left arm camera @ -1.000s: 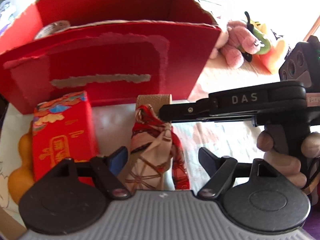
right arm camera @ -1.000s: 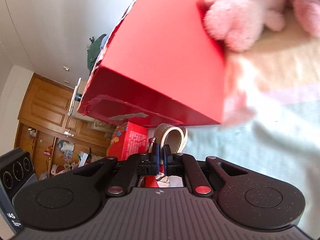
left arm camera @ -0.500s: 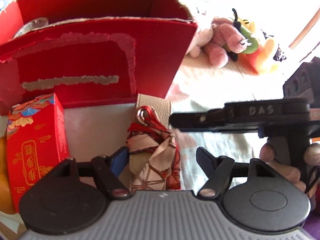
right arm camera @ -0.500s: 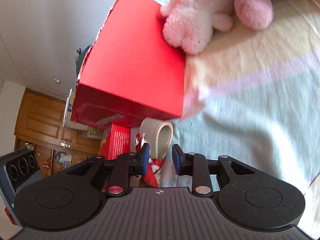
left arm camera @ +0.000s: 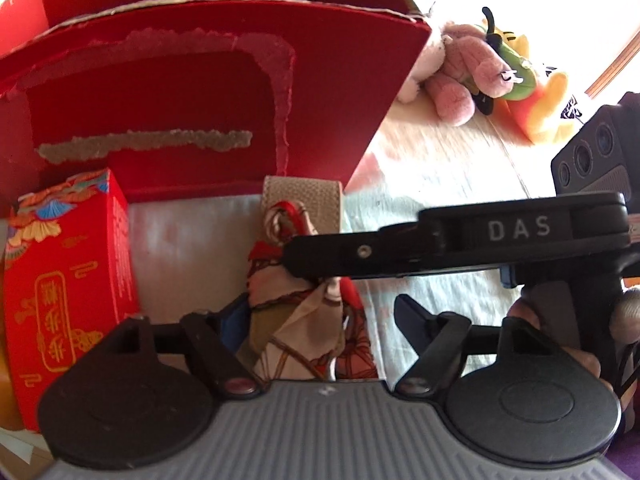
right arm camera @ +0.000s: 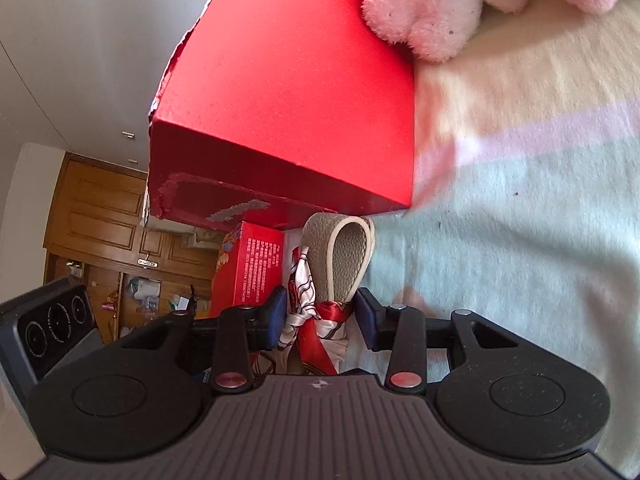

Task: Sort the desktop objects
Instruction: 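Lift the pouch by its strap with the right gripper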

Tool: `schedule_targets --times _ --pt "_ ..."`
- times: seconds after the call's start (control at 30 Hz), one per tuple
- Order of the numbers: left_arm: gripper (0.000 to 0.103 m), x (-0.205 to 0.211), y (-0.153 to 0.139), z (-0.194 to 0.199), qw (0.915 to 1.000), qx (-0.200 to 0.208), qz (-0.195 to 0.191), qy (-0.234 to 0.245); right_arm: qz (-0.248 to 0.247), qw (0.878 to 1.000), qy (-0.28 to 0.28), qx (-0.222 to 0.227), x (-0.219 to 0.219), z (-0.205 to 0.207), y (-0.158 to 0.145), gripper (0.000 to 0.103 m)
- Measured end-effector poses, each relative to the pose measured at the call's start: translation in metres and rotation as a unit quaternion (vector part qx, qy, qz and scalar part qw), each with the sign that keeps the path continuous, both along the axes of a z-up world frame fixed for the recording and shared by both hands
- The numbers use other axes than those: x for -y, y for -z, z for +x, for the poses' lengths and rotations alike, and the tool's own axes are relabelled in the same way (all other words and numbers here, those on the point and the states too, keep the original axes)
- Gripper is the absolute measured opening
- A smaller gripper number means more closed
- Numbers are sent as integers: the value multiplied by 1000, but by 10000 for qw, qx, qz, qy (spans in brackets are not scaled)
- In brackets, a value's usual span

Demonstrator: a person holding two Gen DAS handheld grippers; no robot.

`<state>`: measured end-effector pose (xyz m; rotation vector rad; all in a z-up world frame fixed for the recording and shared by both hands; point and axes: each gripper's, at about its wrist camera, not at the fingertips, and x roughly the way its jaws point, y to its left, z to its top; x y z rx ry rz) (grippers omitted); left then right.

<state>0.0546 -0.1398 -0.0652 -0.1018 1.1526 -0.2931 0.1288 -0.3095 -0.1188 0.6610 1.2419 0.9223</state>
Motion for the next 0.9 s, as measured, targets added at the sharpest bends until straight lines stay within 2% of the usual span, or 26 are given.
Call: schedule_targets --times 0.1,0.2,0.37,0.5,0.63,0.8,0.9 --pt "77 4 -2 -1 10000 -1 9 36 -2 10000 20 -52 1 -2 4 35" --pt "75 11 -7 -2 9999 7 -36 153 21 9998 104 -138 14 -2 5 33" --pt "69 33 -12 -2 9982 -37 -87 601 -72 9993 360 -66 50 -2 0 32" --pt "67 55 -16 -3 9948 86 -15 1019 -110 9979 634 -14 76 -5 -4 31" --pt "63 72 -26 -1 9917 228 -82 1264 -99 9953 960 52 101 -7 -10 31" --pt "63 91 -44 0 9869 463 -231 1529 16 9905 1360 195 122 -10 -26 31" --pt "63 101 -58 2 9834 674 -282 1661 109 9866 1586 362 115 -12 -43 31"
